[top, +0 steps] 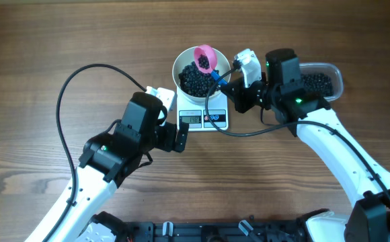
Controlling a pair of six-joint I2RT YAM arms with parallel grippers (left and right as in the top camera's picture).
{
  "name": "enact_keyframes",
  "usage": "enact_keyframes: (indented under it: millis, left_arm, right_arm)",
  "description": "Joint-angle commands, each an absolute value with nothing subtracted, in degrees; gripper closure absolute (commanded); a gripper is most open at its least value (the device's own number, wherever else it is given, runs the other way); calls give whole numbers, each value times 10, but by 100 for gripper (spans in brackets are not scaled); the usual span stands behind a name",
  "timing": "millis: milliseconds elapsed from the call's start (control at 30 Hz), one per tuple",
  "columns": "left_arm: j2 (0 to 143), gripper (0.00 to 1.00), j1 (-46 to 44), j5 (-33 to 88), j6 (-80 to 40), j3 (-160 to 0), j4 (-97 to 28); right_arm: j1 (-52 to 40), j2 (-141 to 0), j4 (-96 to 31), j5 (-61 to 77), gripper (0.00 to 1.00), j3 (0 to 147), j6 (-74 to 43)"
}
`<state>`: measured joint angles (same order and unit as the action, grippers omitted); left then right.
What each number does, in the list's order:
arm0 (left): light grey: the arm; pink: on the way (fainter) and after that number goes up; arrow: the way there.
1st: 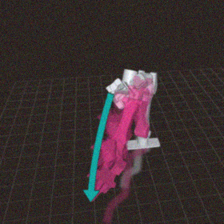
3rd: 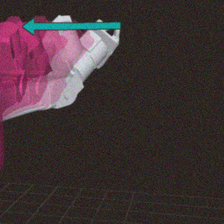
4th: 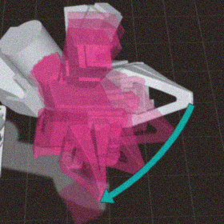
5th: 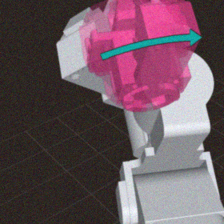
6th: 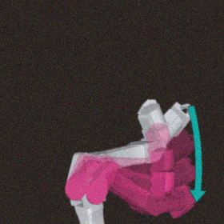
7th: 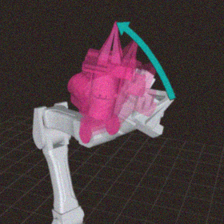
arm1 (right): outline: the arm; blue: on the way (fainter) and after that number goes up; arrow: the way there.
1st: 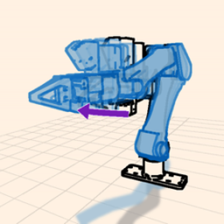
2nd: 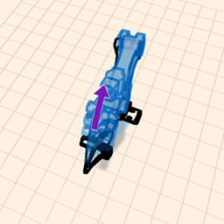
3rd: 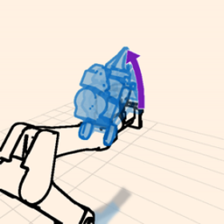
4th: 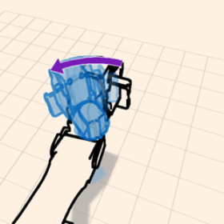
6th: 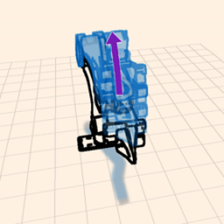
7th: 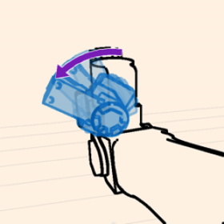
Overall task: Scoop item into bowl and weigh 150g on scale
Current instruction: 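Lift the filled scoop and carry it left over the white bowl, then tilt the scoop with the right gripper to pour beans into the bowl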
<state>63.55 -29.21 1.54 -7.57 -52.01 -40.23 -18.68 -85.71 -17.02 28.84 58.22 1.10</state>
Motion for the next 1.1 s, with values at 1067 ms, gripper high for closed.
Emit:
enact_keyframes:
  millis: [1067]
  left_arm:
    - [635, 0, -295, 12, -64, -522, -401]
  right_arm:
    - [-208, -864, -176, 237, 96, 586, 77]
